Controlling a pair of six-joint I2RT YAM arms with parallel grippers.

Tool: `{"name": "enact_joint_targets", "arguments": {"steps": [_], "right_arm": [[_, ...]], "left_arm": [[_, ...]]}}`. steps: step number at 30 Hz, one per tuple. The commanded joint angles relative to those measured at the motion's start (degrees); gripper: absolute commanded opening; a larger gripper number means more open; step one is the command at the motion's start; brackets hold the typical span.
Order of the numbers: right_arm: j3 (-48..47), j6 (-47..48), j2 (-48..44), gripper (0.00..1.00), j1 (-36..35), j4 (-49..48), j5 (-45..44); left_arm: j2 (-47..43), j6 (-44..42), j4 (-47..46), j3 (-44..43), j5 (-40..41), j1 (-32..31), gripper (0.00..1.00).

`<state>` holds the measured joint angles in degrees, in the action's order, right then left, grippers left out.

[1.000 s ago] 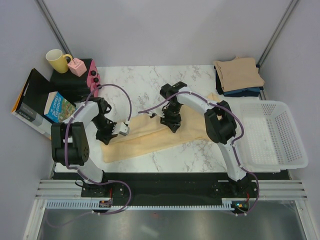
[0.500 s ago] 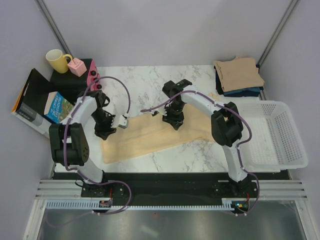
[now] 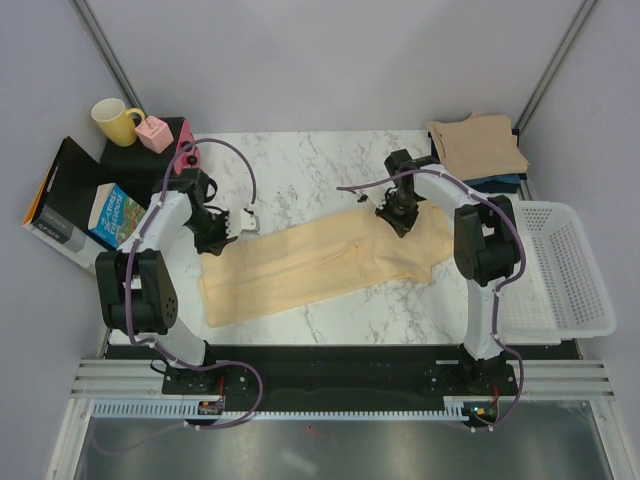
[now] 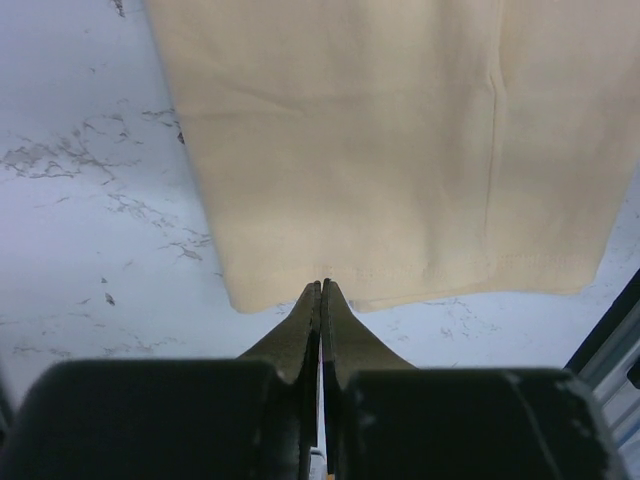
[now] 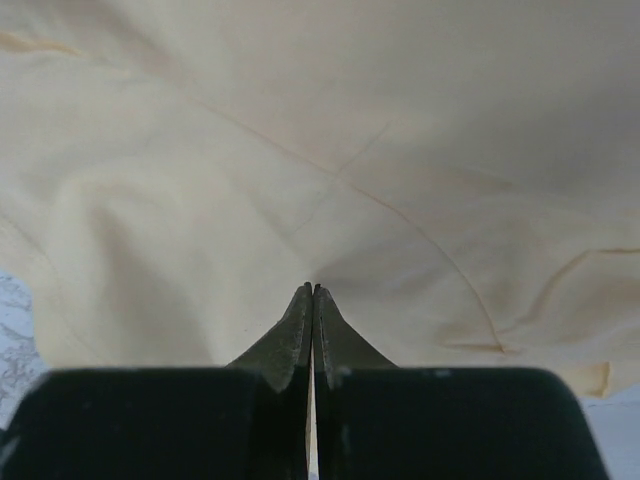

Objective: Fold and stack the t-shirts
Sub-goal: Fold the tshirt

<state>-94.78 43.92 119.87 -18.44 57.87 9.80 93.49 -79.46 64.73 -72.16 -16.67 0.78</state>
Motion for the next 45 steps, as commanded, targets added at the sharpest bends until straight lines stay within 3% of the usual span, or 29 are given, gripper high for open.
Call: {"name": "enact_joint_targets", "arguments": {"steps": [1,8,12,16,17,20,24,29,33,36,40,45], "right_arm": [[-2.1,-2.2,3.8,0.00,-0.3,-7.9,-3.9],[-13.7,-2.5,15.6,0.00,-0.3,-17.1,-10.8],[-28.6,0.0,25.6,0.00,-0.3,-20.7,-14.5],[-27.6,1.6,25.9,0.00,-0.4,-39.7,-16.7],[-26.8,1.7,25.7,0.00,-0.4,-48.5,-16.5],[-28.5,2.0,26.9,0.00,-1.0,-57.4,-17.0],[-29.3,-0.2,24.7,0.00,-2.1,-67.8,-24.3],[-22.7,-11.3,13.7,0.00,-2.4,-58.6,-19.1],[-16.0,-10.4,3.6,0.00,-5.2,-43.1,-2.3],[-12.0,-10.0,1.3,0.00,-8.4,-32.5,6.9],[-6.1,-11.0,0.8,0.00,-11.8,-29.5,12.8],[-6.6,-12.6,3.7,0.00,-16.8,-29.0,16.1]], "left_arm": [[-5.1,4.7,-3.6,0.4,-2.0,0.1,0.02],[-9.1,7.8,-7.3,2.1,-1.3,-0.1,0.02],[-10.8,9.6,-8.8,3.1,-0.7,-0.2,0.02],[-13.8,11.2,-13.2,6.0,0.8,-0.1,0.02],[-15.2,11.7,-15.4,7.5,1.1,-0.1,0.02],[-17.0,13.0,-18.8,10.2,2.9,-0.1,0.02],[-17.5,15.6,-24.7,11.6,5.9,-0.1,0.02],[-18.2,14.9,-24.5,12.4,3.4,-2.0,0.02],[-17.9,17.7,-29.1,13.2,6.0,-2.0,0.02],[-19.0,25.4,-39.7,15.4,12.7,-0.9,0.02],[-21.3,36.2,-47.0,17.1,20.9,2.7,0.02],[-24.9,42.6,-46.3,17.1,20.9,7.4,0.02]]}}
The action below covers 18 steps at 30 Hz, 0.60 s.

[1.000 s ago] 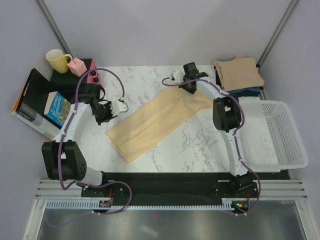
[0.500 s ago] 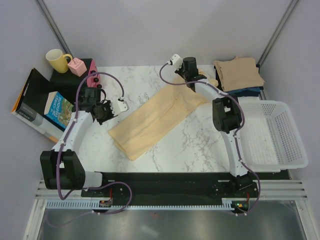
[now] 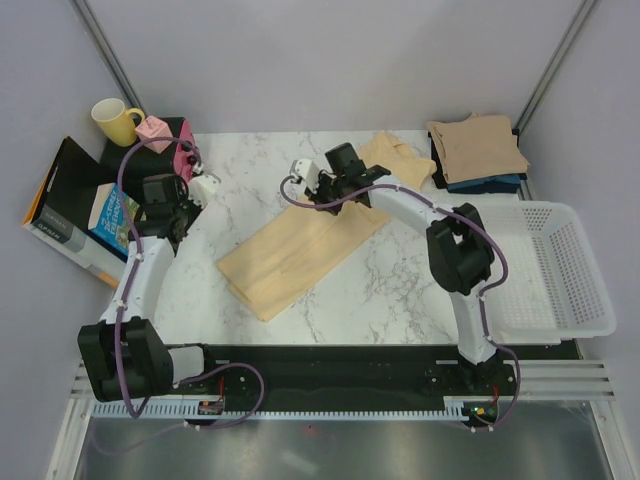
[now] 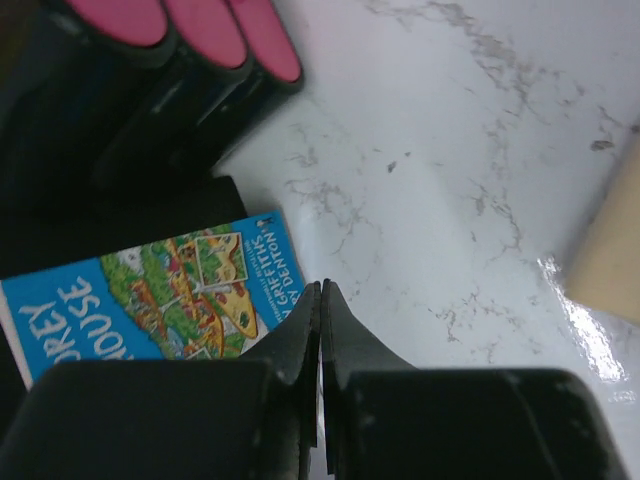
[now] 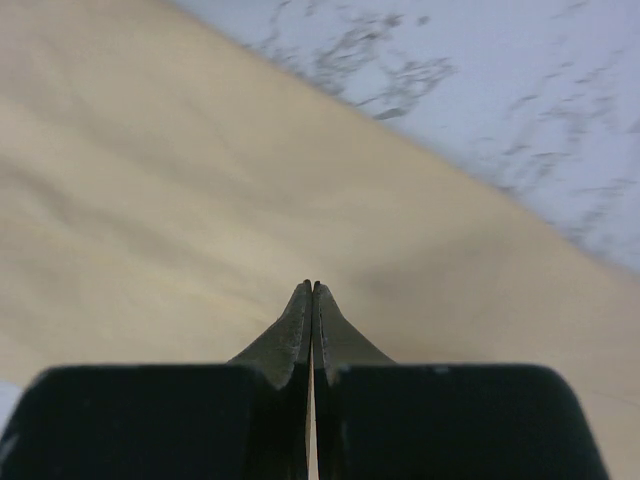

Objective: Fold and stack the t-shirts
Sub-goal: Fold the tshirt

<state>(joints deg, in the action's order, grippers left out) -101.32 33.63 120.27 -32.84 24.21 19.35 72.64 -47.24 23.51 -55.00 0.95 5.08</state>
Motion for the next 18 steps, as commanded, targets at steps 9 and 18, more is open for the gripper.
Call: {"name": "enact_joint_targets", "arguments": {"steps": [9,18], "right_arm": [[-8.0,-5.2,11.2,0.00,-10.7,4.8,7.6],[-0.2,-4.9,9.6,0.00,-13.4,7.3,6.8]], "left_arm": [[-7.5,11.8,-3.5,-0.9,2.2,5.6,0.02],[-5.5,13.3,-2.5,-7.0,-0.7,5.6,0.02]]}}
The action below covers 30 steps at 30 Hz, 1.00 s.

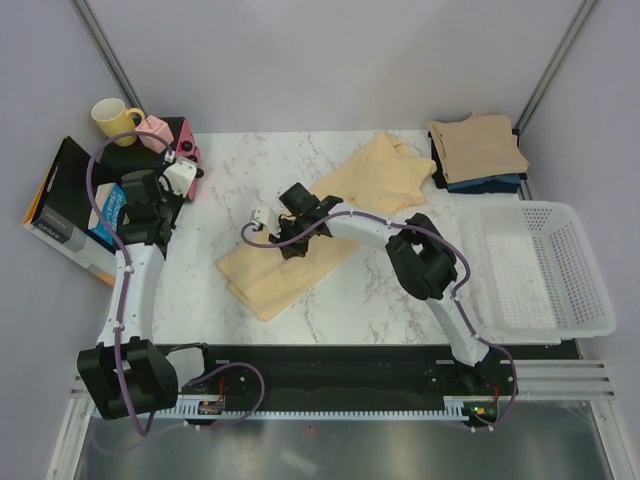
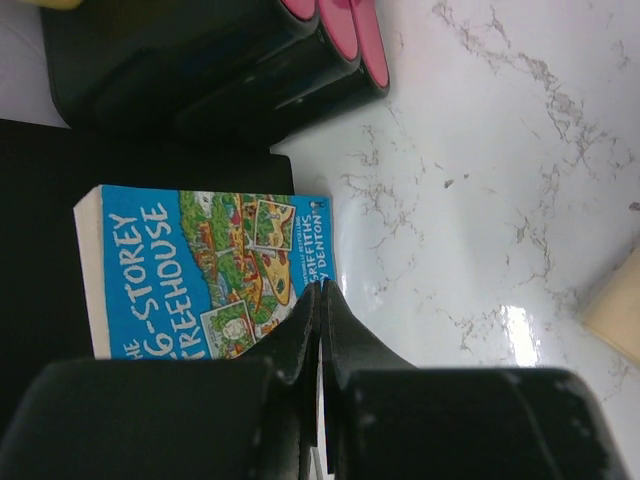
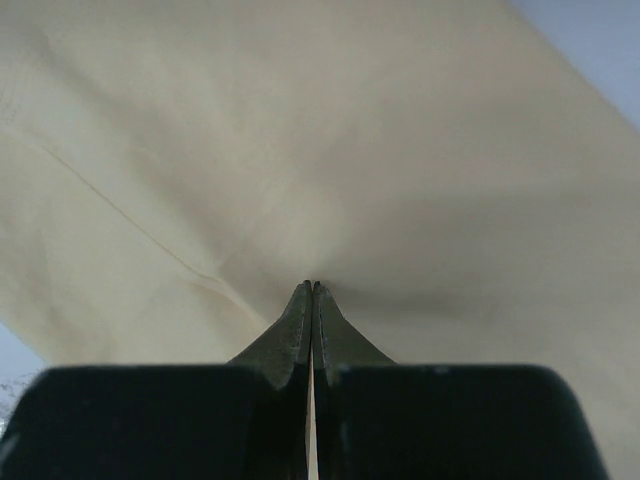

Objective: Fold and stack the t-shirts
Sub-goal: Fold the tshirt

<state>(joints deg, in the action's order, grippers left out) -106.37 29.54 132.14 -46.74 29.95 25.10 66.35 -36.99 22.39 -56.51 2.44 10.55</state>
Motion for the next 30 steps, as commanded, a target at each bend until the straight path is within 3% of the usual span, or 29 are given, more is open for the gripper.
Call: {"name": "enact_joint_targets", "arguments": {"steps": [1,10,18,25,29,30], "right_arm": [[6.7,-1.0,-3.2,0.00,0.5,1.9,0.7],[29.4,-1.6,-17.7,0.00,-1.3,3.7,-2.3],[43.8,-3.0,-32.6,0.00,-6.8,7.3,-3.6],[40.9,1.0,-39.1,0.06,-6.3,9.2,-14.9],[29.9,1.6,-39.6,0.06,-2.8,6.9,-19.4],[28.2,0.9,-38.9,0.04,-0.8,5.7,-23.8]], "left_arm": [[1.5,3.2,-1.1,-7.4,-3.9,0.2,0.02],[9.9,0.7,0.3,-20.4,-10.2,-0.7,0.02],[12.4,-2.2,0.7,-23.8,-12.5,-5.5,0.02],[10.1,-6.2,1.2,-16.9,-11.8,-12.9,0.02],[8.9,-8.3,1.1,-12.5,-11.3,-16.8,0.04],[8.6,-8.3,1.1,-12.0,-11.3,-17.7,0.04]]}}
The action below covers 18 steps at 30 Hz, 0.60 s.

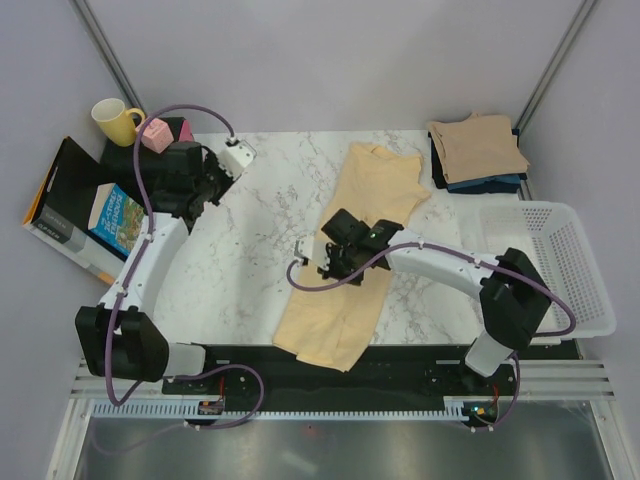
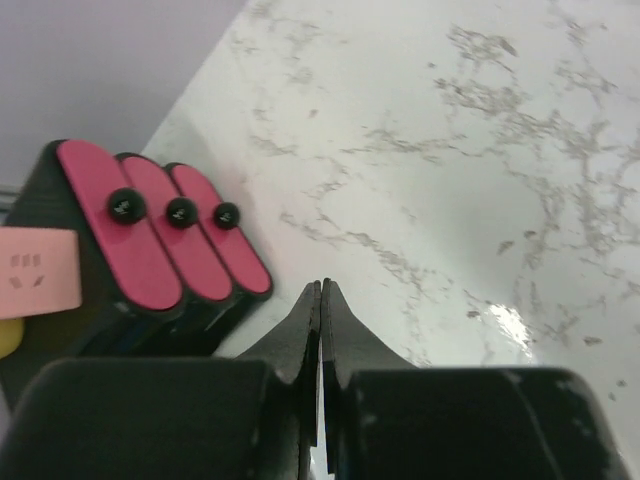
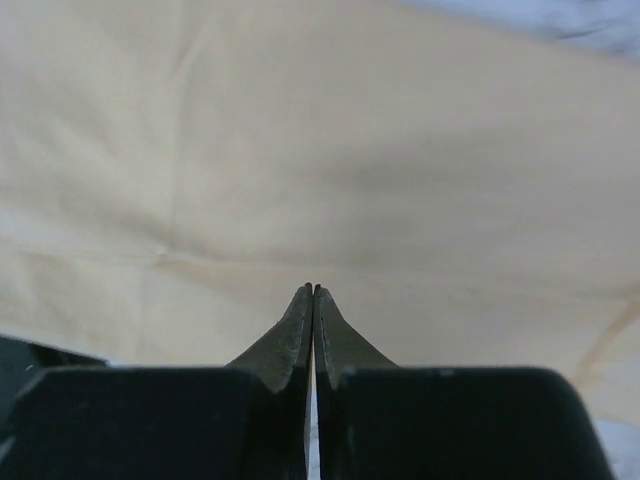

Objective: Fold and stack the t-shirts
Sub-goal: Fold the tshirt

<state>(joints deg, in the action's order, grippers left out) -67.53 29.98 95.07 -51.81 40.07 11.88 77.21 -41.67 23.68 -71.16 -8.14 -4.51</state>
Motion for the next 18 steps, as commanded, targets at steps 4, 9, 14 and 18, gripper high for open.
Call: {"name": "enact_joint_targets", "arguments": {"steps": [4,9,14,18], "right_arm": [[-18.2,-2.5,4.9,0.00,12.6,-11.5,-18.3],[-30.4,-6.1,19.7,0.00,22.2,-14.0,-22.8],[-41.7,-5.7,31.7,0.00,25.0,-13.4,-25.0],[-46.0,-5.6,36.8,0.00,25.6,-12.7,-25.2]], "left_arm": [[-2.2,-4.1,-0.2,3.9,-1.9,-3.3,0.03],[-2.4,-5.9,-0.2,5.1,-2.5,-3.4,0.02],[-2.5,-7.5,-0.2,6.1,-2.7,-3.4,0.02],[-1.9,-8.2,-0.3,6.1,-2.1,-3.4,0.02]]}}
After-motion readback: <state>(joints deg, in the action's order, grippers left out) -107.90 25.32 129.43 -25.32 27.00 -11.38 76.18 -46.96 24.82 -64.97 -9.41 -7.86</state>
